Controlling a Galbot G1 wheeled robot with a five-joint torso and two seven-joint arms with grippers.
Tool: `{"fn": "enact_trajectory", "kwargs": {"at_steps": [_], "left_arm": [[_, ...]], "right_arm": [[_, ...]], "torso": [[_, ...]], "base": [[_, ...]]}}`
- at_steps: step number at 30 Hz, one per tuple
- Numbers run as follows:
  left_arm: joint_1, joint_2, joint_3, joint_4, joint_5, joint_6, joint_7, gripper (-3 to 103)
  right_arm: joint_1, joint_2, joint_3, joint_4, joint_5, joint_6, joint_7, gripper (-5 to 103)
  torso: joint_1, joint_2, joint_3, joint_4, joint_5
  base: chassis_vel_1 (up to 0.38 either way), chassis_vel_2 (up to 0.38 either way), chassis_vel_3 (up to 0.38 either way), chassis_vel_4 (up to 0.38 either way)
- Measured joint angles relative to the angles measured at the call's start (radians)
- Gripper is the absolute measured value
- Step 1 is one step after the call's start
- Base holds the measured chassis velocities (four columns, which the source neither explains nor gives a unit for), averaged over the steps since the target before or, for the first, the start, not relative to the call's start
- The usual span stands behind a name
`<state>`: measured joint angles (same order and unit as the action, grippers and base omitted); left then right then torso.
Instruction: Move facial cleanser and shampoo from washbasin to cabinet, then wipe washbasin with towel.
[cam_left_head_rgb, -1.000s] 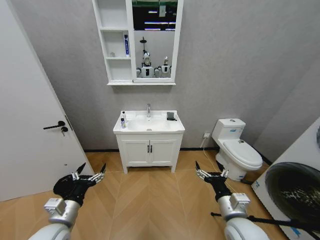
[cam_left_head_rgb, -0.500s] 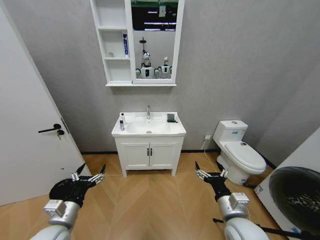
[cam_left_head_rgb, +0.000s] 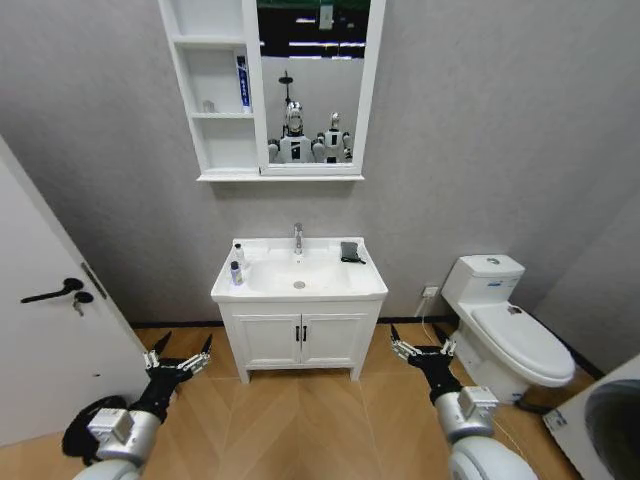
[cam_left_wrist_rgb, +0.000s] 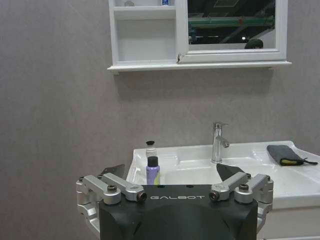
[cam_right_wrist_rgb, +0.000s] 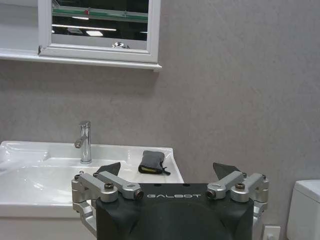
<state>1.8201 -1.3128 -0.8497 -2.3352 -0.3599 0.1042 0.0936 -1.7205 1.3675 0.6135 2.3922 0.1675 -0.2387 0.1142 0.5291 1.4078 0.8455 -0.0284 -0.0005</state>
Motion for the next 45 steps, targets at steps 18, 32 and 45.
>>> {"fn": "enact_trajectory", "kwargs": {"at_steps": [18,32,45], "left_arm": [[-0.004,-0.016,0.009,0.004,0.006,-0.009,-0.002,100],[-0.144,-0.014,0.084,0.044,0.085,0.049,-0.068,100],[-0.203,0.017,0.126,0.166,0.095,0.066,-0.062,100]], "right_arm": [[0.007,-0.002,0.001,-0.007,-0.001,0.019,-0.004,100],[0.002,0.001,0.009,-0.011,-0.003,0.023,0.003,100],[0.009,0.02,0.008,-0.028,-0.008,0.021,0.014,100]], "torso": [[0.001,0.0,0.0,0.0006,-0.0003],[-0.001,0.0,0.0,0.0005,0.0006],[0.0,0.0,0.0,0.0008,0.0007]], "base": [[-0.297,0.299,0.303,-0.292],[0.032,-0.001,-0.01,0.006],[-0.006,0.004,0.012,-0.003]]}}
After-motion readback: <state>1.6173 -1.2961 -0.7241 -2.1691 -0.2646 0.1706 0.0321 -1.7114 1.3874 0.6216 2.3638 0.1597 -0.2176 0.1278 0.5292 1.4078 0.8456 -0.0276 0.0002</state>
